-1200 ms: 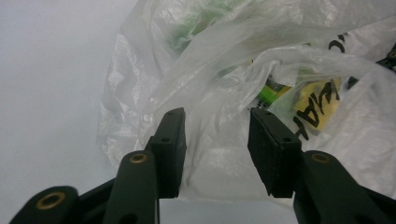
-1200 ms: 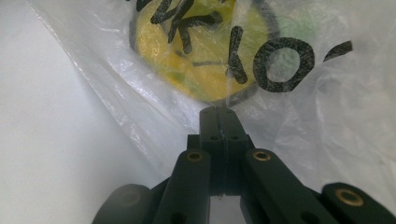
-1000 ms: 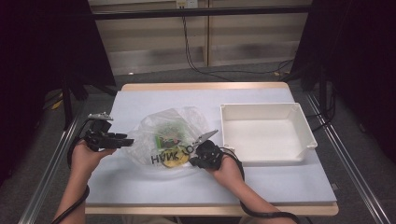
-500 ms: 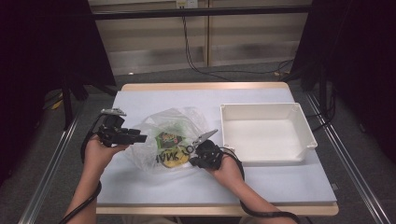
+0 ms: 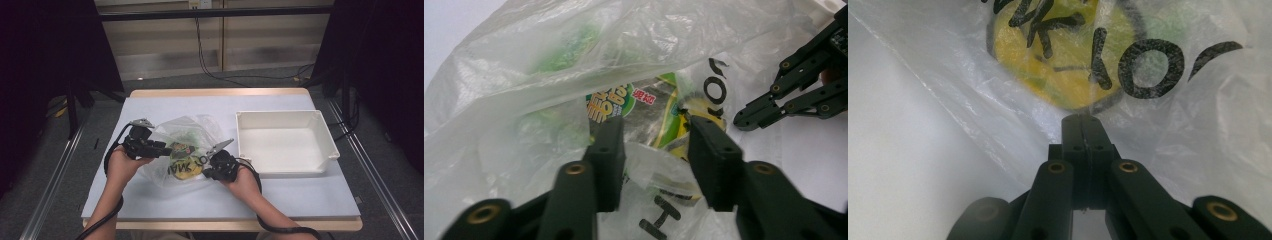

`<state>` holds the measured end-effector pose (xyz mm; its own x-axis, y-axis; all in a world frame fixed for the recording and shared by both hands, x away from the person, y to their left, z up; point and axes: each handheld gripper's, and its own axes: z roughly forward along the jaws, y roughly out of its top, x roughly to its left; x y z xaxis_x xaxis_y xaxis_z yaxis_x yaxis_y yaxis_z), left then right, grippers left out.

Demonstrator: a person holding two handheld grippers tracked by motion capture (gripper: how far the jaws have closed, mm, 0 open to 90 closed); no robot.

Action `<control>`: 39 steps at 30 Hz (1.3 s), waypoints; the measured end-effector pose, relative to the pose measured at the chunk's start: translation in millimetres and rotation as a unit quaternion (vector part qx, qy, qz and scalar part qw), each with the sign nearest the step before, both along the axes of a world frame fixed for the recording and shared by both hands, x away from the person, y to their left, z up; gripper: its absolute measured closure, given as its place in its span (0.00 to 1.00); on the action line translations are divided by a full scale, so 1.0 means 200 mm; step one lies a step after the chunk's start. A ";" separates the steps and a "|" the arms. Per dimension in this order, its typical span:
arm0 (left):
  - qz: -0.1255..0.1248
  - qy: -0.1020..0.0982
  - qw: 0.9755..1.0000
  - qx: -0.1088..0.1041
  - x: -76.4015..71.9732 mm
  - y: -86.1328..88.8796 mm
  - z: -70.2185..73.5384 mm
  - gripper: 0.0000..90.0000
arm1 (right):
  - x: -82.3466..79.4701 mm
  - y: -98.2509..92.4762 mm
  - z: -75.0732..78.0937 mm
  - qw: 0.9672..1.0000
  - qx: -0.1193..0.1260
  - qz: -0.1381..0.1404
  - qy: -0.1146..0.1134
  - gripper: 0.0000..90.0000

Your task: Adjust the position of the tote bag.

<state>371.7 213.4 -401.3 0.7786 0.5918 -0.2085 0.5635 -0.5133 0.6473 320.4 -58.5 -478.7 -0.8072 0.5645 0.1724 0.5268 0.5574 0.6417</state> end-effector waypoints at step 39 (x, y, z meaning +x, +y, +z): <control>0.032 0.051 0.996 0.073 -0.12 0.21 -0.30 1.00 | 0.00 -0.01 -0.01 1.000 0.013 -0.004 -0.001 1.00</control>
